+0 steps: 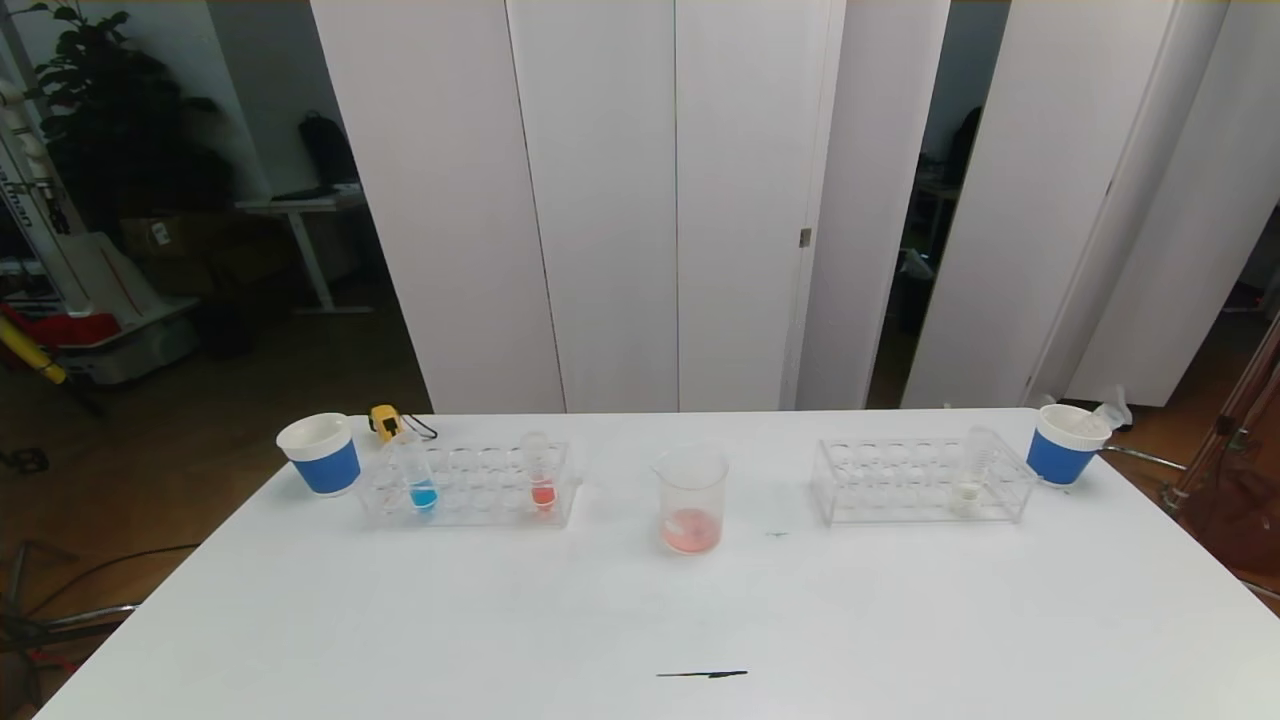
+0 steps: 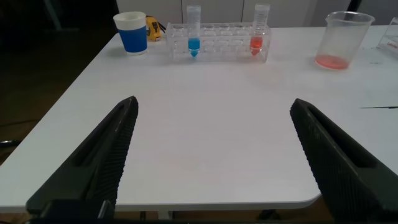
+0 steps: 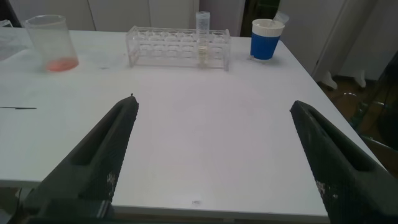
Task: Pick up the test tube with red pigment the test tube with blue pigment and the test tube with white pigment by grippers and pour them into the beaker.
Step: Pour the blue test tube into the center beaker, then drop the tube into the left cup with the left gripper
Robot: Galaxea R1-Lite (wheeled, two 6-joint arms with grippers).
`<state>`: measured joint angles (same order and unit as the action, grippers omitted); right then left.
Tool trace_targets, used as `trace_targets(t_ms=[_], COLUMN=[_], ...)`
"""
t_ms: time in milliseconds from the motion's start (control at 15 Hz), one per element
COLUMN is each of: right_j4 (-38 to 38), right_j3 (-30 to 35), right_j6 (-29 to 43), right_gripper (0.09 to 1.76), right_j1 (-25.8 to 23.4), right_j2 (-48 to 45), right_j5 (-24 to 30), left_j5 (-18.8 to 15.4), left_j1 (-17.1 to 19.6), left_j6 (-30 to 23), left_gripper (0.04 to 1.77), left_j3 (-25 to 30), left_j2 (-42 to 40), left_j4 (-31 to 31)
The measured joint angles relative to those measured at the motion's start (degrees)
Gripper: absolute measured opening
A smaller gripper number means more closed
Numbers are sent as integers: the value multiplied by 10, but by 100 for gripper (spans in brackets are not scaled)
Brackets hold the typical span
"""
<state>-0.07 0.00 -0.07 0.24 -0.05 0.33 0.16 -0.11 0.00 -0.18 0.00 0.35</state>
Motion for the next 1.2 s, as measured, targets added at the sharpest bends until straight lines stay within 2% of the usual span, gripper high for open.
trace_targets(t_ms=[933,1200], right_j4=[0,0], right_j3=[0,0], right_j6=[0,0], right_gripper=[175,175], right_j1=[0,0], right_j2=[0,0], right_j5=[0,0], left_j5=[1,5], left_j1=[0,0], left_j6=[0,0], left_gripper=[175,175], left_j3=[0,-36], left_j2=[0,0], left_j4=[-7,2])
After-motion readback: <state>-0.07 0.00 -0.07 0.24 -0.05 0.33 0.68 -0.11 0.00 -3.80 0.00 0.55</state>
